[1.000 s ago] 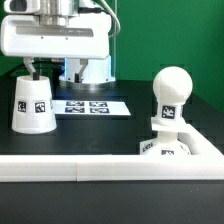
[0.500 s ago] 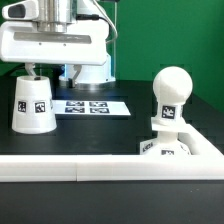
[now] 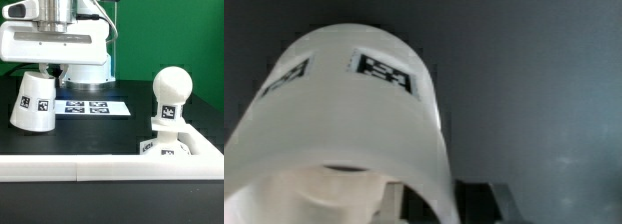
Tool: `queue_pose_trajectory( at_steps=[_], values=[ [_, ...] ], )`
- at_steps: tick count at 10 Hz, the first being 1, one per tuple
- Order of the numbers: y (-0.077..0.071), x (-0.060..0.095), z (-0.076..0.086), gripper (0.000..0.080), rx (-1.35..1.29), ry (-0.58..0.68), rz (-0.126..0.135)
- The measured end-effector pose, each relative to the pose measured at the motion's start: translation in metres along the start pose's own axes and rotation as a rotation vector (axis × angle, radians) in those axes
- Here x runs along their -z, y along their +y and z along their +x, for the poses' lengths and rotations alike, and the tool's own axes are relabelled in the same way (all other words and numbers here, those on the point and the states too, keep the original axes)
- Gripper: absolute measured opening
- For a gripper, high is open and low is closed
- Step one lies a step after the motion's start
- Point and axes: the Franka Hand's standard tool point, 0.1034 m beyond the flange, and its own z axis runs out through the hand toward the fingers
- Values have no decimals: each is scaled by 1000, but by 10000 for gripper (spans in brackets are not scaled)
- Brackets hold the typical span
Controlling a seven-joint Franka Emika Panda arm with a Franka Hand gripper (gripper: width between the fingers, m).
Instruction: Assemble lamp
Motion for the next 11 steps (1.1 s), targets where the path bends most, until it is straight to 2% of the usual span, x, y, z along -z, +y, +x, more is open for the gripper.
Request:
queue_pose_trajectory(
  at_steps=[4, 5, 6, 8, 10, 11],
  values=[
    [0, 0, 0, 44, 0, 0, 0],
    [-6, 2, 0, 44, -28, -9, 6],
    [-26, 10, 1, 44, -60, -24, 24],
    [-62, 29, 14, 44, -105, -48, 50],
    [-100, 53, 41, 44, -183, -70, 68],
    [-121, 67, 60, 45, -213, -81, 77]
  ],
)
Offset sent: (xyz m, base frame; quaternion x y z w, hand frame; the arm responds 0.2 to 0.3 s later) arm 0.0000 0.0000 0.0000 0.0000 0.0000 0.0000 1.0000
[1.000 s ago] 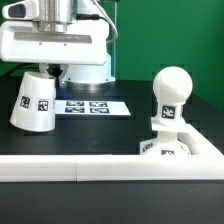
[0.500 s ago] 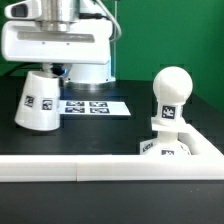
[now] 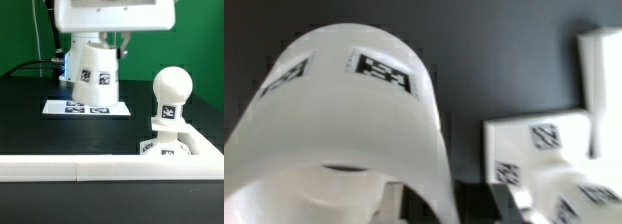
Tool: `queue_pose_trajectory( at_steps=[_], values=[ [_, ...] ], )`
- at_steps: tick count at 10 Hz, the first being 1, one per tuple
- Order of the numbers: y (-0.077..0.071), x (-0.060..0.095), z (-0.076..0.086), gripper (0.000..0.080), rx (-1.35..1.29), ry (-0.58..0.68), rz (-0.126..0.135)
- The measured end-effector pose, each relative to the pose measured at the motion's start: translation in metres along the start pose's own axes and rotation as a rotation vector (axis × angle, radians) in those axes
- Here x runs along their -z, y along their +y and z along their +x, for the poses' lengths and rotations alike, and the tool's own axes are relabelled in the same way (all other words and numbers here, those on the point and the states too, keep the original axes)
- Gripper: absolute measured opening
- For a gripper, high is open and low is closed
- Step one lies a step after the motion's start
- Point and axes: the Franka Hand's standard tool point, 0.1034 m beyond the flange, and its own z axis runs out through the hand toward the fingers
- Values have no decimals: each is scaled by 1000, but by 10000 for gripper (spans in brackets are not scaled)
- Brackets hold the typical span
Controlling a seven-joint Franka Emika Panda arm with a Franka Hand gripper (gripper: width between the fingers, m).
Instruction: Assemble lamp
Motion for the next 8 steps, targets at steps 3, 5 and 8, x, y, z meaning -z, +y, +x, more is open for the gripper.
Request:
queue_pose_trajectory(
  at_steps=[3, 5, 8],
  values=[
    [-37, 25, 38, 45, -120, -30, 33],
    [-36, 22, 39, 45, -113, -25, 32],
    [-45, 31, 37, 45, -127, -18, 39]
  ],
)
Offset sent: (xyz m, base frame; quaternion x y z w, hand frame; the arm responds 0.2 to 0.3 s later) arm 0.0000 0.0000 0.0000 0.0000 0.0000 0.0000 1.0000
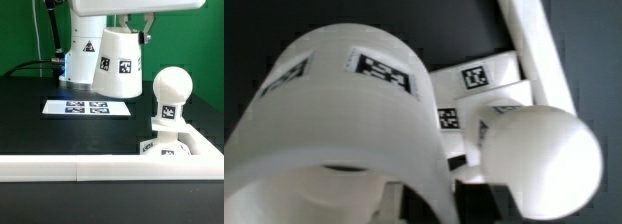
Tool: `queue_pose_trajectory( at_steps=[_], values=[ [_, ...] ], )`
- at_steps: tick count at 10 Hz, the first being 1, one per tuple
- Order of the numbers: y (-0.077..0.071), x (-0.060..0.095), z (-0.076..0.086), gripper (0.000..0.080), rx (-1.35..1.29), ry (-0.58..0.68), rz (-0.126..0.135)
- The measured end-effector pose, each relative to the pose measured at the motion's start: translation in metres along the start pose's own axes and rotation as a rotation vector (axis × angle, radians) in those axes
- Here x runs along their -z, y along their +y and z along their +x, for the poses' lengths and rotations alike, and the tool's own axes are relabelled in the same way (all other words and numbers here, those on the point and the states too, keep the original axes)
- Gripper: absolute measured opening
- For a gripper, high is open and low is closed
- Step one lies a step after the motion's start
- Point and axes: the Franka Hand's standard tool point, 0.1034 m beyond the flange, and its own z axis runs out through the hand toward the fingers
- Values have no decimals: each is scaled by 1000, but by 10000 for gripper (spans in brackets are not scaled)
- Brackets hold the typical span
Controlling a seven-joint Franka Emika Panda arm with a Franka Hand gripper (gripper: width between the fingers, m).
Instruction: Assemble lamp
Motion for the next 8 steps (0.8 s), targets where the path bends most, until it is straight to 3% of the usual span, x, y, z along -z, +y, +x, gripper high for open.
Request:
queue_pose_trajectory(
  at_steps=[4, 8],
  values=[
    [-44, 44, 4, 45, -14, 2, 23],
    [-76, 41, 19, 45, -12, 22, 34]
  ],
)
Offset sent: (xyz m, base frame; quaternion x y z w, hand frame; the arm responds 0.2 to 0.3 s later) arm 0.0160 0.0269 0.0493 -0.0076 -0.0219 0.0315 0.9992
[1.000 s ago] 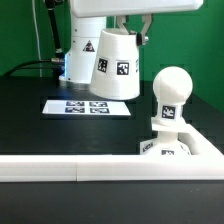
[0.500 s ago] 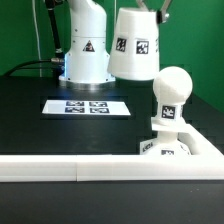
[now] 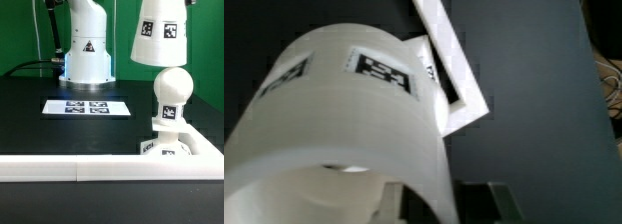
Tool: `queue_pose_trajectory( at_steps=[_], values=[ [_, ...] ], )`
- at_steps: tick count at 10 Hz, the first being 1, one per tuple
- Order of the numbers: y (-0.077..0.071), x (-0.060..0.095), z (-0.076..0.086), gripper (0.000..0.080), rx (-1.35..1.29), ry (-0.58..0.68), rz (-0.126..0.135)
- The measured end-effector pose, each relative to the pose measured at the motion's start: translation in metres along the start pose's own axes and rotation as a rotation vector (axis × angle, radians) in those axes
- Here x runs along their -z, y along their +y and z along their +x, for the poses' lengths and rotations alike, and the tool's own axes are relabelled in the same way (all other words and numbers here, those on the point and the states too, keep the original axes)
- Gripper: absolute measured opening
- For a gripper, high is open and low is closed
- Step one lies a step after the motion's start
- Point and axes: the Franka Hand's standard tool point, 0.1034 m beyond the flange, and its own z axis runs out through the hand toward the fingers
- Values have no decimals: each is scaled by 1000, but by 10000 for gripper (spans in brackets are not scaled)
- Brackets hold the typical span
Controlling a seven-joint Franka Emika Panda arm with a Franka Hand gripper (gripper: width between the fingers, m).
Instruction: Assemble lamp
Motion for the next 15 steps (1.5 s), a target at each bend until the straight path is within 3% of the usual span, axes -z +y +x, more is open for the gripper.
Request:
queue_pose_trajectory(
  at_steps=[4, 8, 13, 14, 15],
  values=[
    [-6, -31, 17, 45, 0, 24, -2],
    [-3, -72, 11, 45, 21, 41, -12],
    [6, -86, 4, 45, 25, 57, -13],
    [8, -85, 4, 128, 24, 54, -15],
    [10, -84, 1, 262, 22, 32, -25]
  ],
)
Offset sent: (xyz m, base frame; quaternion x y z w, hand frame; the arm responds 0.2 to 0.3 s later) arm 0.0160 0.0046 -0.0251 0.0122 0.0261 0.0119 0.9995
